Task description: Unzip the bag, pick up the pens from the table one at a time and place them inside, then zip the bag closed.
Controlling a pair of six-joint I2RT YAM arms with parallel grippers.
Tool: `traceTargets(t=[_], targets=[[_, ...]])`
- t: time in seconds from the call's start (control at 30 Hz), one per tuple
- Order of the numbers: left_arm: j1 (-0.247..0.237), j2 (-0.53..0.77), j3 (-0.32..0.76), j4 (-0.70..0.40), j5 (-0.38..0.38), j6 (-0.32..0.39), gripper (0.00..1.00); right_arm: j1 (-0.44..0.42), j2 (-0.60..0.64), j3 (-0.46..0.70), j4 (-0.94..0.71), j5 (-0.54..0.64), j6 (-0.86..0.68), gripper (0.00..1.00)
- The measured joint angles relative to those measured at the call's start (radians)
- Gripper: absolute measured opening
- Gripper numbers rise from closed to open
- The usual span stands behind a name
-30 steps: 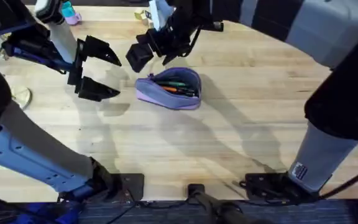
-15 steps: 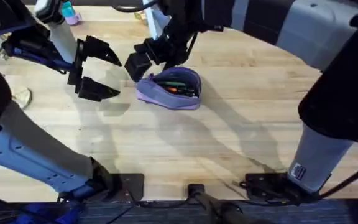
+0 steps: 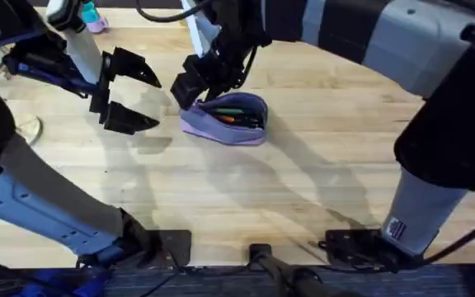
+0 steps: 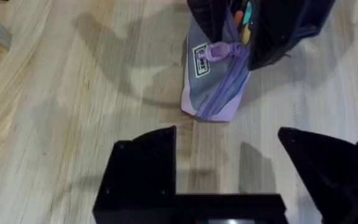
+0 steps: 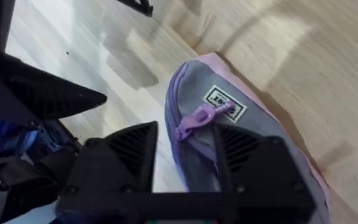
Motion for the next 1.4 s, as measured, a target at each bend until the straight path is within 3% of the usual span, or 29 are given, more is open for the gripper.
traceTargets(t=[0.03, 0.07, 0.3, 0.4, 0.73, 1.23, 1.37, 1.4], targets=[[0.000, 0.000, 0.000, 0.000, 0.000, 0.000, 0.993, 0.000, 0.000, 0.000, 0.000, 0.000, 0.002, 0.489], [0.000, 0.000, 0.000, 0.000, 0.000, 0.000, 0.993, 0.000, 0.000, 0.000, 0.010, 0.000, 0.003, 0.344], [0.000, 0.000, 0.000, -0.001, 0.000, 0.000, 0.994, 0.000, 0.000, 0.000, 0.016, 0.000, 0.003, 0.198], [0.000, 0.000, 0.000, -0.004, 0.000, 0.000, 0.994, 0.000, 0.000, 0.000, 0.027, 0.000, 0.008, 0.048], [0.000, 0.000, 0.000, -0.004, 0.000, 0.003, 0.993, 0.000, 0.000, 0.000, 0.044, 0.000, 0.011, 0.031], [-0.002, 0.000, 0.000, -0.050, 0.045, 0.003, 0.993, 0.000, -0.071, 0.000, 0.020, 0.004, -0.146, 0.031], [-0.017, 0.000, -0.011, -0.048, 0.051, 0.003, 0.993, 0.001, -0.073, 0.000, 0.015, 0.015, -0.193, 0.031], [-0.043, 0.000, -0.040, -0.037, 0.053, 0.003, 0.993, 0.002, -0.073, 0.000, 0.015, 0.028, -0.211, 0.031]])
